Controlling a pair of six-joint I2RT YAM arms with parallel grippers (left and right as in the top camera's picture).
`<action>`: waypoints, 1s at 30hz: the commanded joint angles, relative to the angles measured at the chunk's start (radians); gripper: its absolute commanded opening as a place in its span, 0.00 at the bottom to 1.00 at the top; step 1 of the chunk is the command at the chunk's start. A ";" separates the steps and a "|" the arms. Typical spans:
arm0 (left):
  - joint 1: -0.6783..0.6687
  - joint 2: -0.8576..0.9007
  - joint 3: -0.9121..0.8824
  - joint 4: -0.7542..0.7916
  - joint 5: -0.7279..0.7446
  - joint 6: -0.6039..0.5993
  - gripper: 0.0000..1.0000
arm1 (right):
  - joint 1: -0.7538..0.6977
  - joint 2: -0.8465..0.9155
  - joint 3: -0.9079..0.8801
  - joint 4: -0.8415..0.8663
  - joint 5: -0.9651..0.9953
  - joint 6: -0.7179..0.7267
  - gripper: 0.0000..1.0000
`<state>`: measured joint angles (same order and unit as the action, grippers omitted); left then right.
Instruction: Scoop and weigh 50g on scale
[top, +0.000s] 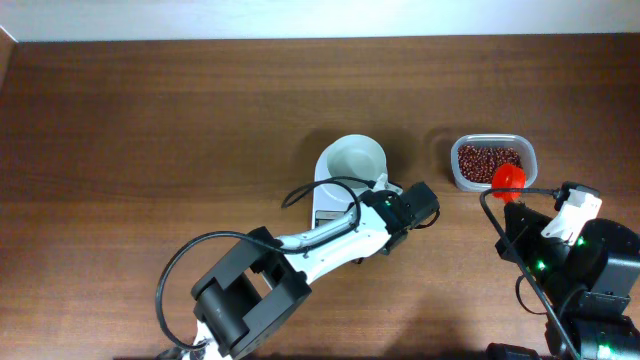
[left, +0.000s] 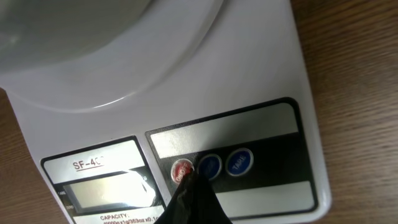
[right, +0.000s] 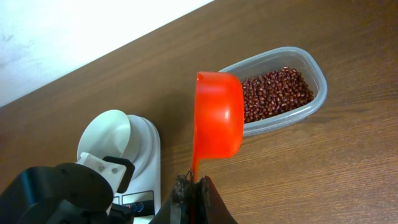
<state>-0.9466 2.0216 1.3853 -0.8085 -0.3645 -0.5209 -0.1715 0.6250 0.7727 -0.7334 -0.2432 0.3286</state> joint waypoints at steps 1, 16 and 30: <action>0.011 0.018 -0.009 0.006 -0.026 -0.018 0.00 | -0.005 -0.006 0.021 0.003 0.017 -0.011 0.04; 0.051 0.019 -0.009 0.012 -0.021 -0.069 0.00 | -0.005 0.000 0.021 -0.005 0.020 -0.011 0.04; 0.005 0.019 -0.009 0.009 -0.029 -0.024 0.00 | -0.005 0.003 0.020 -0.005 0.020 -0.011 0.04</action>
<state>-0.9424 2.0254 1.3857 -0.7963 -0.3855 -0.5606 -0.1715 0.6277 0.7727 -0.7383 -0.2325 0.3286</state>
